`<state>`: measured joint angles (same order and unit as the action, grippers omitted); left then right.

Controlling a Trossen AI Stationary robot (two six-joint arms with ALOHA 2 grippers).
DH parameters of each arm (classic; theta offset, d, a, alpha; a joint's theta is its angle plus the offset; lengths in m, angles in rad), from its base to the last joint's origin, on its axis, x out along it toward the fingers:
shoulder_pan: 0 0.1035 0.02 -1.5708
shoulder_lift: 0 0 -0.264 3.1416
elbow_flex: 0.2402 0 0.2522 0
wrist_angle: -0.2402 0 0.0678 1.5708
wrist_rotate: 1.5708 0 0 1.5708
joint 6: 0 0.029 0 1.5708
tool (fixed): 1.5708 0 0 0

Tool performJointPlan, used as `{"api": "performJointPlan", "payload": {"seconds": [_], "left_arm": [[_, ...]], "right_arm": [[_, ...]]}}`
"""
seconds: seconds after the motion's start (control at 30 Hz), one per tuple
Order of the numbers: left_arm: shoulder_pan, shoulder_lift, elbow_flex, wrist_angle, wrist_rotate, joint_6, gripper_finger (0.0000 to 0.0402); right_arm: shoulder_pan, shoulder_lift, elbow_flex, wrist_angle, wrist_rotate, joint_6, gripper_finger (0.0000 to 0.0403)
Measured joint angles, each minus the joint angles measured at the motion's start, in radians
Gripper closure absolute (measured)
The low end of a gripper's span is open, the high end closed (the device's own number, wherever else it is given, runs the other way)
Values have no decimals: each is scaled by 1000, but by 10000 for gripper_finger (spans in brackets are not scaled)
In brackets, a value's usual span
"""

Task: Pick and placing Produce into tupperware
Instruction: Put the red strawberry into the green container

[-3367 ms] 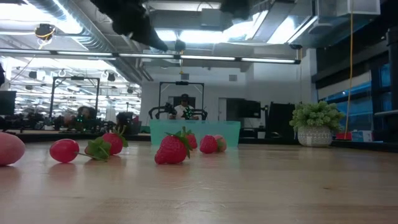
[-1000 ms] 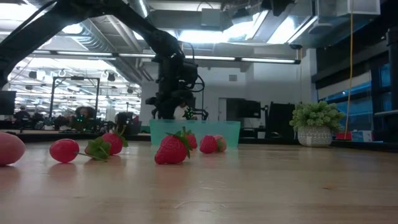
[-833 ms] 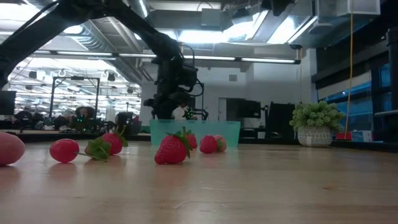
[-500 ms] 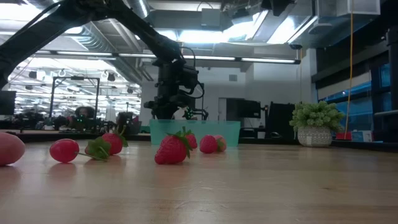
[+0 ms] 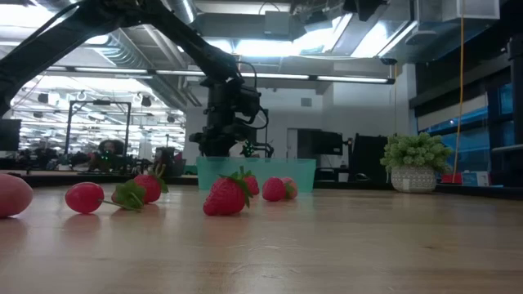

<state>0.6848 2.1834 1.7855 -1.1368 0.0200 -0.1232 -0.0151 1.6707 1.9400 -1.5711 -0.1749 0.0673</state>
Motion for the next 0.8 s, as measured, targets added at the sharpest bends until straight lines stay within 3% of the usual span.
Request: {"api": "performJointPlan", "payload": {"seconds": [0.2, 0.47, 0.63, 0.8], "left_arm": [[0, -14, 9, -5, 0, 49, 287], [-20, -94, 126, -22, -9, 99, 264], [-66, -212, 142, -137, -14, 111, 269], [-153, -351, 94, -174, -88, 110, 280]], "right_arm": [[0, 0, 0, 0, 0, 1, 189], [0, 0, 0, 0, 0, 3, 189], [0, 0, 0, 0, 0, 6, 189], [0, 0, 0, 38, 0, 4, 189]]}}
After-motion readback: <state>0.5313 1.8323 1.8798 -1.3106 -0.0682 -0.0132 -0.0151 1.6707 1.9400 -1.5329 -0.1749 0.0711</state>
